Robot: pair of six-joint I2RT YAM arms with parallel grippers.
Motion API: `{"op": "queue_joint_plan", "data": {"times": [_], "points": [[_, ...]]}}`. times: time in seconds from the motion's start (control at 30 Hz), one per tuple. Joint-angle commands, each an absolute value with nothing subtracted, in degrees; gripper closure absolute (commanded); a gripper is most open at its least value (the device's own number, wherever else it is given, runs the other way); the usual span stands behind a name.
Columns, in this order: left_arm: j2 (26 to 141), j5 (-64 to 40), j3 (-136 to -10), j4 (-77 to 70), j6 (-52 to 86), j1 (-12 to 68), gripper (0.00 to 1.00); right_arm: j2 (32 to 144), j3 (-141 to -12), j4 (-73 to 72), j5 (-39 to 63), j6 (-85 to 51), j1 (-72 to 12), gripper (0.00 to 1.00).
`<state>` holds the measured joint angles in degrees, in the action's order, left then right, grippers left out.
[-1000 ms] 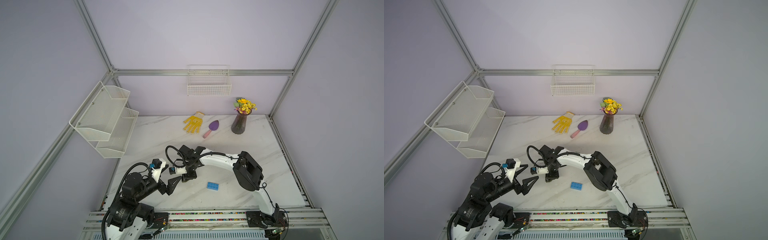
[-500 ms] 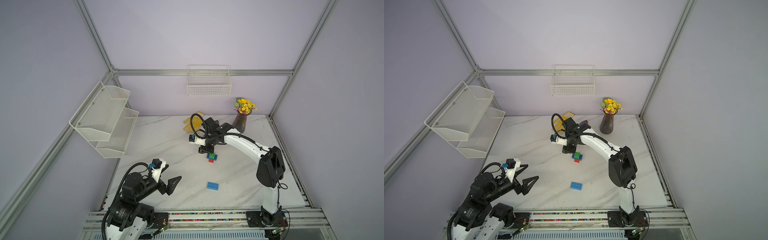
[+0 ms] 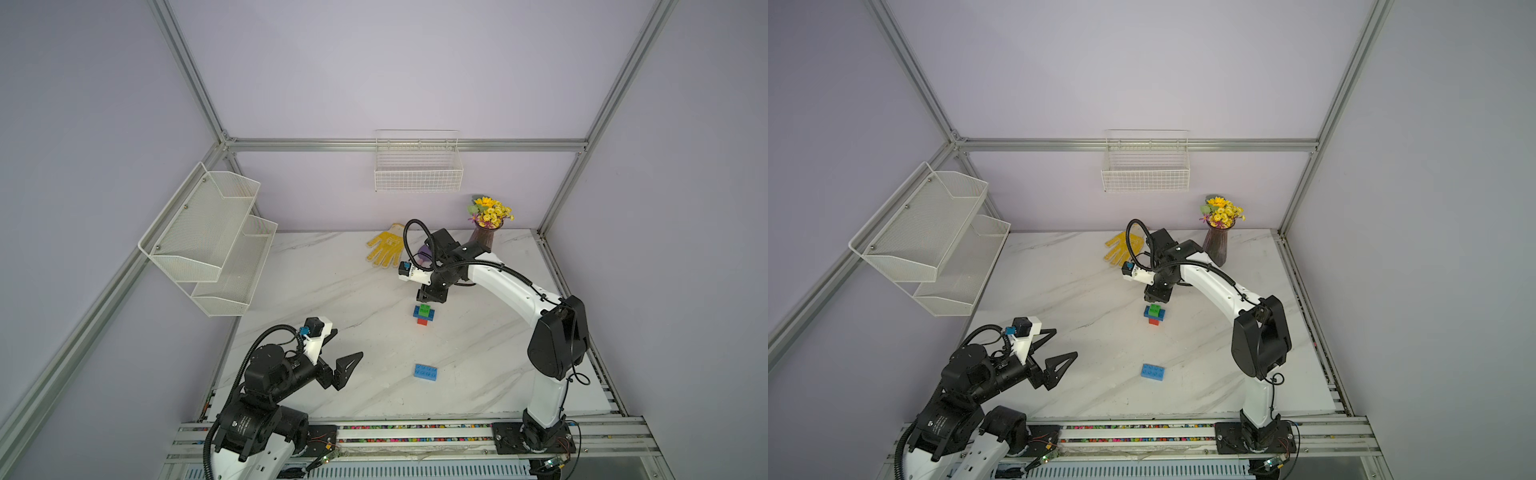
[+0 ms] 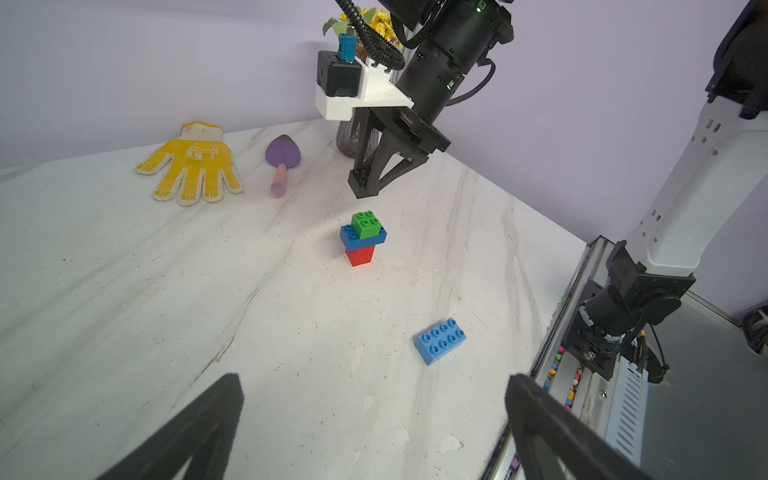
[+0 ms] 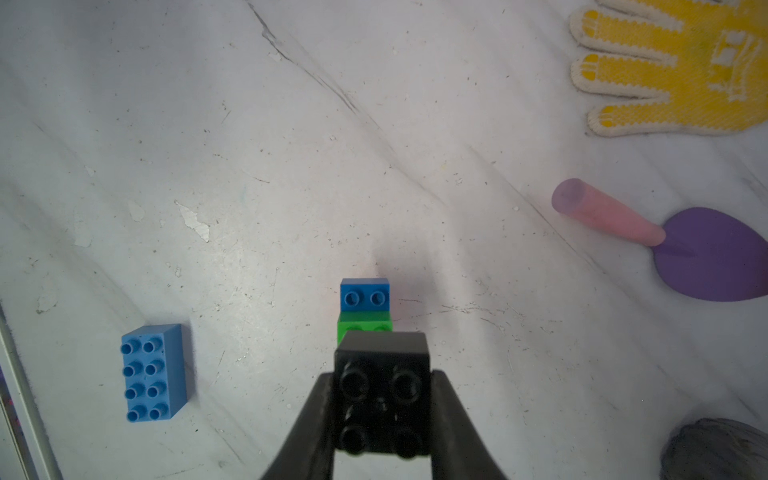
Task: Assemble the letter f with lego
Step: Assemble the lego brick with the lego brick.
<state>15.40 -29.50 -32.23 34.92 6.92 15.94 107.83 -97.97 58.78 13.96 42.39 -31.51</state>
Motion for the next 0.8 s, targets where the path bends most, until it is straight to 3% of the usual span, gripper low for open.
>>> {"op": "queue_joint_plan", "data": {"times": [0.0, 0.77], "points": [[15.7, -29.6, -32.4, 33.9, 7.1, 16.3, 0.00, 106.2, -96.6, 60.2, 15.2, 41.1, -31.5, 0.90], [16.0, -29.9, -32.4, 33.9, 7.1, 16.4, 0.00, 105.4, -90.4, 56.6, 16.3, 41.4, -30.6, 0.92]]}}
